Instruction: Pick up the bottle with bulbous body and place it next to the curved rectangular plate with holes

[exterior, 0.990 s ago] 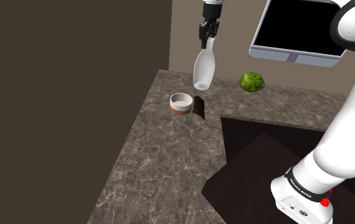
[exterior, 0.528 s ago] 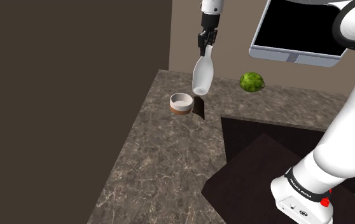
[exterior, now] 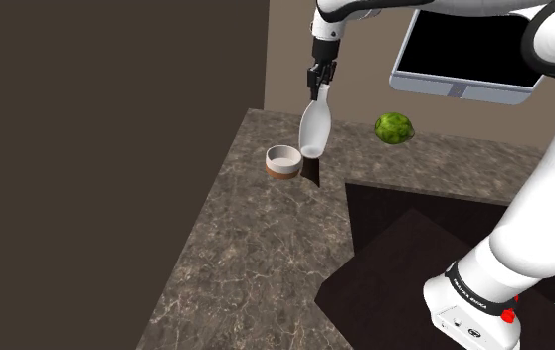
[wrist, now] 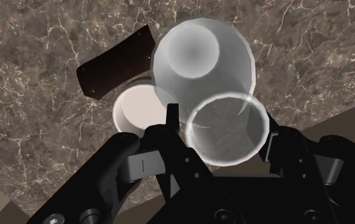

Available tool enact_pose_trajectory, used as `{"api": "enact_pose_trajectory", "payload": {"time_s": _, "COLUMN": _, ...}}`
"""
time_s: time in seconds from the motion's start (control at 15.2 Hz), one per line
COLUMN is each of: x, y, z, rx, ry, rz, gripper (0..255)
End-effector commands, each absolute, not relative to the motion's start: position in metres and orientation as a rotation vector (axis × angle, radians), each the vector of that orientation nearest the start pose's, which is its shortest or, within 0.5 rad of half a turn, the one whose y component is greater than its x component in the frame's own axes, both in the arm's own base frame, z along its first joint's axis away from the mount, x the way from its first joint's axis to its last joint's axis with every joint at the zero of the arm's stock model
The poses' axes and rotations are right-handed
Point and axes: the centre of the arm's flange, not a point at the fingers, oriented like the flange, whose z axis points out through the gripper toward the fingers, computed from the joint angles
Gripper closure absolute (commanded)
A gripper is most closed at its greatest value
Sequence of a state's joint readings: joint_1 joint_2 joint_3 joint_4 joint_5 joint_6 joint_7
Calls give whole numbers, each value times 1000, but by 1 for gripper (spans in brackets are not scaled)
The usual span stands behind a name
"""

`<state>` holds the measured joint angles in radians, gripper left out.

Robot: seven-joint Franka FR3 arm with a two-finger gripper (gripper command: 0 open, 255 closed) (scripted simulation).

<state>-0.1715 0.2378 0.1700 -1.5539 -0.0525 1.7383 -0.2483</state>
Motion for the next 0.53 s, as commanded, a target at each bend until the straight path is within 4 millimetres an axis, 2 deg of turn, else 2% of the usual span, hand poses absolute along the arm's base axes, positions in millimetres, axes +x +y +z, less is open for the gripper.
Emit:
{"api": "enact_pose_trajectory", "payload": {"time_s": 0.0, "x": 629, "y": -15, "z": 497, "rx": -3121, "ry": -398, "rz": 78, "gripper": 255}}
{"api": "enact_pose_trajectory", "payload": {"time_s": 0.46, "x": 629, "y": -15, "z": 460, "rx": -3121, "ry": -398, "rz": 78, "gripper": 255}}
